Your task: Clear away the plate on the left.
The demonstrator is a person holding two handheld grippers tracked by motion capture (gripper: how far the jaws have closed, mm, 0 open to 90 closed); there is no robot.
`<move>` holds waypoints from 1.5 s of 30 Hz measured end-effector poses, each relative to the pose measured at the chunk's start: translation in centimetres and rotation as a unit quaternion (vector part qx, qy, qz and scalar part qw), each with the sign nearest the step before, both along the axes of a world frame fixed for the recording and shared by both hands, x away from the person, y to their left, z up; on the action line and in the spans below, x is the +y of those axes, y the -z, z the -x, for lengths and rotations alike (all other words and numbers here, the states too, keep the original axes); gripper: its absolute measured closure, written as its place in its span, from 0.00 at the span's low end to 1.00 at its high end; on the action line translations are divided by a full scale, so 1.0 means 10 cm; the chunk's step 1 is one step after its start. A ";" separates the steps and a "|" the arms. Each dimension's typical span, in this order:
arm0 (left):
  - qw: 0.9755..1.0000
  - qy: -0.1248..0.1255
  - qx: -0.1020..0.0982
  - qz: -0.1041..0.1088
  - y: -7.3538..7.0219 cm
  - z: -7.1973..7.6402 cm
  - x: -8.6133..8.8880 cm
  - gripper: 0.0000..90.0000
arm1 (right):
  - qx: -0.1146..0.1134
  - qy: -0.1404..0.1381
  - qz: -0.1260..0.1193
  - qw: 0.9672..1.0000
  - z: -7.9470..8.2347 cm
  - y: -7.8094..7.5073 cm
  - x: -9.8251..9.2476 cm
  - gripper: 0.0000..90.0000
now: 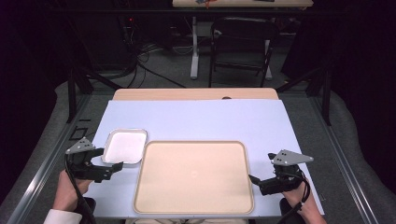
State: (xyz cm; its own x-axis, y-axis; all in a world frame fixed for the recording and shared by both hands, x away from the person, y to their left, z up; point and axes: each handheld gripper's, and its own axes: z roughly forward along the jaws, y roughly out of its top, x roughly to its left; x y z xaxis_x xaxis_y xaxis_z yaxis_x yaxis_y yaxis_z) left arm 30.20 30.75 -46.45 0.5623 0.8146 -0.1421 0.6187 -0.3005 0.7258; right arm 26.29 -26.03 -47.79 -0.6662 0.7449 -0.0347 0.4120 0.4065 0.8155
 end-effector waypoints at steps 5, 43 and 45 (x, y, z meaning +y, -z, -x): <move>0.999 -0.014 0.032 -0.011 -0.05 -0.15 0.02 0.00 | 0.001 -0.001 0.000 1.000 0.00 0.00 0.00 0.00; 0.974 -0.135 0.150 -0.099 0.38 -1.16 0.40 0.23 | 0.007 -0.004 0.001 1.000 -0.01 0.01 0.01 0.00; 0.974 -0.138 0.152 -0.101 0.41 -1.19 0.40 0.29 | 0.007 -0.005 0.002 1.000 -0.01 0.01 0.00 0.00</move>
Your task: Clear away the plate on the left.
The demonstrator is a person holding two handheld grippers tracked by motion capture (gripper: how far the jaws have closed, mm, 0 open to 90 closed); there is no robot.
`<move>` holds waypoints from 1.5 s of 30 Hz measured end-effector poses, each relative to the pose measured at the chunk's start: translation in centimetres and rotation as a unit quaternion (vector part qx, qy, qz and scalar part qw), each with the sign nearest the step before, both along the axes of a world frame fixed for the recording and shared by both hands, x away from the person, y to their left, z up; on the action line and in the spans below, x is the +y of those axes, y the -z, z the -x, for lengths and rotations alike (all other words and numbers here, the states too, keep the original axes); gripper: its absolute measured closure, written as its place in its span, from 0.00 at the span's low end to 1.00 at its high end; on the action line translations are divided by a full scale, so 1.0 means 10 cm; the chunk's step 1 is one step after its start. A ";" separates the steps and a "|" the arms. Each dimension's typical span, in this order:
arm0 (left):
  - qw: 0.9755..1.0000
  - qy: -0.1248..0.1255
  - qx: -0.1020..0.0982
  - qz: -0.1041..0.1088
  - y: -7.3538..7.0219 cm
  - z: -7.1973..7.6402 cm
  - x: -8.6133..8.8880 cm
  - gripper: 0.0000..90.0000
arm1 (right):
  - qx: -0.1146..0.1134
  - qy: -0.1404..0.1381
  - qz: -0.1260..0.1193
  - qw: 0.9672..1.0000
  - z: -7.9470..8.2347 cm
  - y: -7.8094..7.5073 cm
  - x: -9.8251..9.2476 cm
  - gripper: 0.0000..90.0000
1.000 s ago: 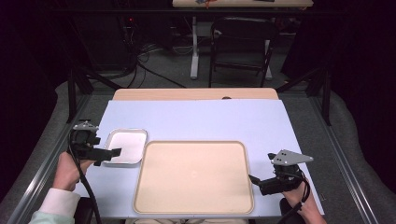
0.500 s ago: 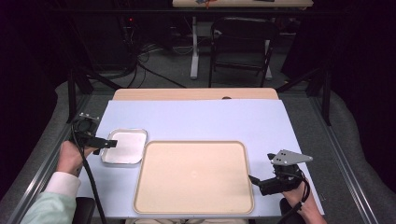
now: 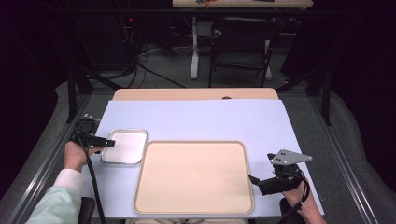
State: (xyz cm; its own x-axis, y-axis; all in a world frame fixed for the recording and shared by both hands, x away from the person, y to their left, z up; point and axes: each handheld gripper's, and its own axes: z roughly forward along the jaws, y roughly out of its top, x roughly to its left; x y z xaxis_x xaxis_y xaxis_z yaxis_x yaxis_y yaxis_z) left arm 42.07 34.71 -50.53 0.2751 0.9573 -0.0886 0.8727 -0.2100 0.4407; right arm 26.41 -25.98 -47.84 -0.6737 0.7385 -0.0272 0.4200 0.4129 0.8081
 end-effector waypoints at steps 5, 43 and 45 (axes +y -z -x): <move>1.000 -0.019 -0.003 0.007 0.08 -0.04 0.01 0.42 | 0.000 0.000 -0.001 1.000 0.00 0.00 0.00 0.00; 0.998 -0.052 0.002 0.024 0.31 0.02 0.14 0.74 | 0.002 0.000 -0.002 1.000 0.00 0.00 -0.01 0.00; 0.998 -0.052 0.001 0.027 0.31 0.02 0.15 0.77 | 0.002 0.000 -0.001 1.000 0.00 0.00 0.00 0.00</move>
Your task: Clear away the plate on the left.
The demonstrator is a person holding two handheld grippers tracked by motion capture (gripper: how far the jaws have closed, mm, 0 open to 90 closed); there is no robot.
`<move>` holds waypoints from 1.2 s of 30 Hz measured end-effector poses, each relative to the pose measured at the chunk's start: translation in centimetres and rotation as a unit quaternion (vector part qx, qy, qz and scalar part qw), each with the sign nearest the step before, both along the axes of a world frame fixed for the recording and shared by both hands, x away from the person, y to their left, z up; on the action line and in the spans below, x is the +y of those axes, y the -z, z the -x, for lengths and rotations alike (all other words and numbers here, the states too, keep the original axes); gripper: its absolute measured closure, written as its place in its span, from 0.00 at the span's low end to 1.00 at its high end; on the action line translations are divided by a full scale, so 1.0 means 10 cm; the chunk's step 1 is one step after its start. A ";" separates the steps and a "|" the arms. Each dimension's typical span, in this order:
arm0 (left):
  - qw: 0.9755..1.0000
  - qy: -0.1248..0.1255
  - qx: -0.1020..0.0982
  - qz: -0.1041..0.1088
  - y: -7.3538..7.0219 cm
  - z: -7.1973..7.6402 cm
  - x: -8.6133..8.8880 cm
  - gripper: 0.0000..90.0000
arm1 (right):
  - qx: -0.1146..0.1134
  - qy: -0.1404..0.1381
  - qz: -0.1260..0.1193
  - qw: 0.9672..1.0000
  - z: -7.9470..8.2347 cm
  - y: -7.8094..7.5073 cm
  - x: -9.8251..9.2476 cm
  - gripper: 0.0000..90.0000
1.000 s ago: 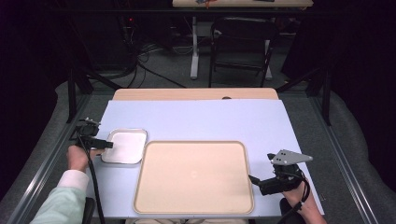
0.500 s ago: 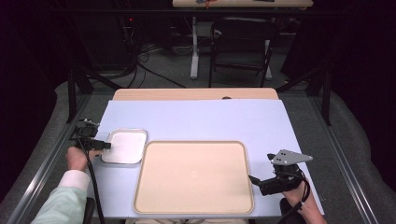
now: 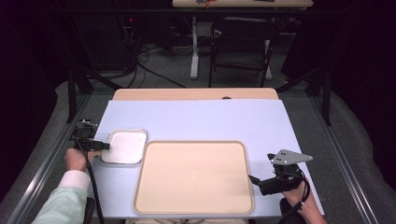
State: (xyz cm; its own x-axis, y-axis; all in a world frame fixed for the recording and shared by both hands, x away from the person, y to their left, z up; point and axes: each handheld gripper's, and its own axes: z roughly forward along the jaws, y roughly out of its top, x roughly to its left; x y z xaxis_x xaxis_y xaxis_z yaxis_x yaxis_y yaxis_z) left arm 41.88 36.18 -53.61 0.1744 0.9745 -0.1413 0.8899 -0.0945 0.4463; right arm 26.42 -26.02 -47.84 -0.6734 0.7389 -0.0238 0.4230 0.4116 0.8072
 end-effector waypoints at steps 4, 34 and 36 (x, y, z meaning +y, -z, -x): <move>1.000 0.005 -0.004 0.003 0.00 0.00 0.00 0.80 | 0.001 0.000 -0.001 1.000 0.00 0.00 0.00 0.00; 0.992 -0.058 -0.039 0.104 -0.04 0.15 0.25 0.98 | 0.003 0.001 0.001 1.000 0.00 0.00 0.00 0.02; 0.991 -0.064 -0.041 0.112 -0.05 0.16 0.27 0.98 | 0.003 0.001 0.001 1.000 0.00 0.00 0.00 0.02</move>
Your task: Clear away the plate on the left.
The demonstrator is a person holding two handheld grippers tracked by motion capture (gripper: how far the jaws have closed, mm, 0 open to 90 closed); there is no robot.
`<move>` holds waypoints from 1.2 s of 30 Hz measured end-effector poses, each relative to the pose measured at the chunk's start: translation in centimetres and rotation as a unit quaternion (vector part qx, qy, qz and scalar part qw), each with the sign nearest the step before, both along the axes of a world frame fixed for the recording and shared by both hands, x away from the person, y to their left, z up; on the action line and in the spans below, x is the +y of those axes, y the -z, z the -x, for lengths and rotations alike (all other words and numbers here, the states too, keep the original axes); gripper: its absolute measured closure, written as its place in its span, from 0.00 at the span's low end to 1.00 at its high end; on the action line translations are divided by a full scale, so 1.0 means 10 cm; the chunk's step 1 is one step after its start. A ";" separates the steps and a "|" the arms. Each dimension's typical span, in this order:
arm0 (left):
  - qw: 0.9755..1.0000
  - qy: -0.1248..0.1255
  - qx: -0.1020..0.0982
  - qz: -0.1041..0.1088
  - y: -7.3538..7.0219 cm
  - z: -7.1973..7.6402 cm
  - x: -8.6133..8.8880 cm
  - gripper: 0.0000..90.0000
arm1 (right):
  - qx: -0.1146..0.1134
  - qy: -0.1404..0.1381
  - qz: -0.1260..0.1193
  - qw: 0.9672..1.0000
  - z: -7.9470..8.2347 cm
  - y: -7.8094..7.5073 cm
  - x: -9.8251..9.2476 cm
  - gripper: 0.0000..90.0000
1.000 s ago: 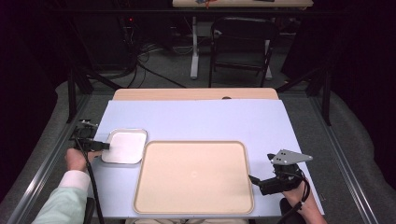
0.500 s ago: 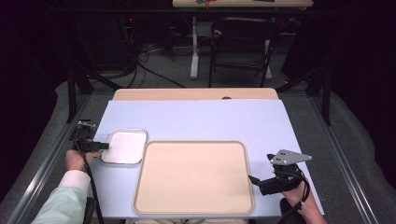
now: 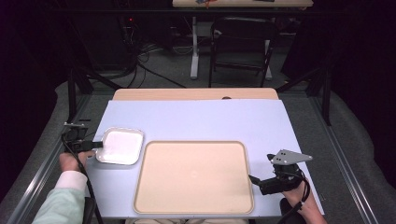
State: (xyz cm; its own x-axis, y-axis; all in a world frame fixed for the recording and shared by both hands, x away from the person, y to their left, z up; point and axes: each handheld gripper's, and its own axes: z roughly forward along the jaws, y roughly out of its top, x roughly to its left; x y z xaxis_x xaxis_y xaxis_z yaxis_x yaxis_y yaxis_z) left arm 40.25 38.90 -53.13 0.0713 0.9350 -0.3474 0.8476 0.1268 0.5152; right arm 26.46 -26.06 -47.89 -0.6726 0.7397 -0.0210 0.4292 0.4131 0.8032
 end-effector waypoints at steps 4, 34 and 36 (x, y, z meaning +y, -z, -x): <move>1.000 -0.006 -0.013 0.010 -0.04 0.04 0.01 0.98 | 0.003 0.002 -0.001 1.000 0.00 0.00 -0.01 0.02; 0.993 0.038 -0.109 0.024 -0.45 0.33 -0.37 0.98 | 0.001 0.040 0.025 0.999 -0.03 0.00 0.06 0.01; 0.992 0.047 -0.115 0.025 -0.49 0.35 -0.43 0.98 | -0.002 0.041 0.027 0.999 -0.03 0.00 0.07 0.01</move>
